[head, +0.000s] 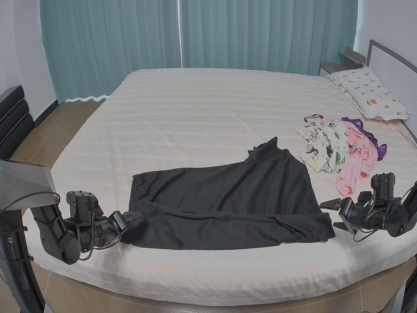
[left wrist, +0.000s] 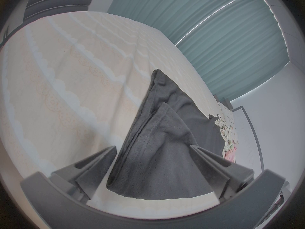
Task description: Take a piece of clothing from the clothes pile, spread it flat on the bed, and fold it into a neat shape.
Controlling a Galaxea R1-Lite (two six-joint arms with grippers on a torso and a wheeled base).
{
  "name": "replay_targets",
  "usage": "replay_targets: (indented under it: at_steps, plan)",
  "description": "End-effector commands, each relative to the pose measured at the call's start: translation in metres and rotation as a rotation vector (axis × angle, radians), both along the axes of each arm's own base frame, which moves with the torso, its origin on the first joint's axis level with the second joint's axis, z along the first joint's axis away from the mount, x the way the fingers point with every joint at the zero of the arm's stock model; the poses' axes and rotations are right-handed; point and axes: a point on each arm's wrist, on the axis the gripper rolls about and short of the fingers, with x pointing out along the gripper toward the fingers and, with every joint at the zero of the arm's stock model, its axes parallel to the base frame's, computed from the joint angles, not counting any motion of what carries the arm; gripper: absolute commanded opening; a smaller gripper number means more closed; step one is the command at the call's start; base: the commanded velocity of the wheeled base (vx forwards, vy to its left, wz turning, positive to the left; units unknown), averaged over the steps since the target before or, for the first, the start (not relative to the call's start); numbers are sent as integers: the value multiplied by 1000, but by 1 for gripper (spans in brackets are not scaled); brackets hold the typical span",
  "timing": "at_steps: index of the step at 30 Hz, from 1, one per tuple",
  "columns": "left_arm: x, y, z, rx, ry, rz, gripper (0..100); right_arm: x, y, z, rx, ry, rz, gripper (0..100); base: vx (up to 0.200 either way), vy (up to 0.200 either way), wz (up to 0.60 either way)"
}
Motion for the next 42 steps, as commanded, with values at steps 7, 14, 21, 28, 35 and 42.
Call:
replay_targets:
  at_steps: [7, 14, 21, 28, 35, 42]
  plan:
    - [-9, 4, -8, 52, 44, 69, 0, -1, -1, 2, 2, -5, -5, 100, 0, 0, 0]
    - [-23, 5, -11, 82, 87, 89, 0, -1, -2, 2, 2, -5, -8, 100, 0, 0, 0]
    - [-37, 7, -5, 117, 89, 62, 0, -1, -2, 2, 3, -6, -9, 100, 0, 0, 0]
    - [-44, 8, -7, 139, 111, 45, 0, -1, -2, 2, 2, -5, -8, 100, 0, 0, 0]
    - [-42, 7, -8, 138, 108, 42, 100, -1, -1, 2, 2, -4, -6, 100, 0, 0, 0]
    - [-20, 8, 19, 110, -32, 84, 100, -1, -1, 3, 2, -7, -5, 100, 0, 0, 0]
